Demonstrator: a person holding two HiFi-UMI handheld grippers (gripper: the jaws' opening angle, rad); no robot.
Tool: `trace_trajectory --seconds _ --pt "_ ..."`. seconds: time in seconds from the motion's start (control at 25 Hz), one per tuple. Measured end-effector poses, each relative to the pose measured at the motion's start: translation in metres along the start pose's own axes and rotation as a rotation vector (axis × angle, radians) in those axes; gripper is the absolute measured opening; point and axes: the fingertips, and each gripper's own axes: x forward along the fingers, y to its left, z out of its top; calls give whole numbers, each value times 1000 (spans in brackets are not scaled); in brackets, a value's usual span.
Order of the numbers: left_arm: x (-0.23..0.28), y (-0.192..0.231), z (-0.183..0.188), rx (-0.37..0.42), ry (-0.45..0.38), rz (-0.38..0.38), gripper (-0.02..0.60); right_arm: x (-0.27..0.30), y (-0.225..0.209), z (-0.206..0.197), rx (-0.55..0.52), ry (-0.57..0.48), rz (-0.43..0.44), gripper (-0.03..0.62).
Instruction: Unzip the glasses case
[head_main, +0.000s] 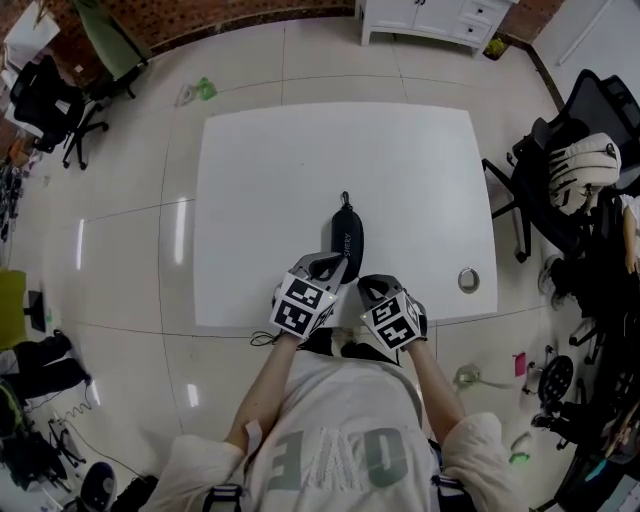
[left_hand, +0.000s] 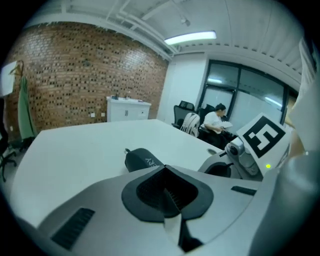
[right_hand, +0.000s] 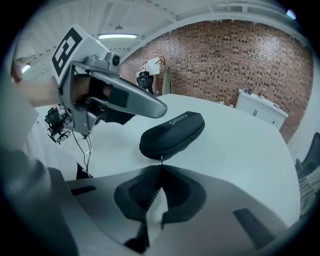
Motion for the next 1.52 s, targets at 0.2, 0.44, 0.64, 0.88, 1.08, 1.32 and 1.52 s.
trace_trajectory --seconds 0.2,0.44,0.64,0.88,1.08,1.32,1.52 --pt "22 4 4 125 39 34 3 3 27 2 -18 6 13 0" --pt "39 -16 5 121 63 -56 3 -3 7 -17 -15 50 -49 0" --pt "44 -23 5 167 78 -89 3 -8 -15 -19 -42 67 -91 0" --pt "45 -24 5 159 81 -118 3 -4 -56 10 -34 14 -141 0" --pt "44 -25 6 149 76 -125 3 -3 -76 42 -94 -33 -27 0" --pt "43 -19 6 99 65 -150 3 -4 -55 8 -334 55 78 0" --pt "42 -18 6 89 67 -157 3 13 -41 -2 -437 93 86 2"
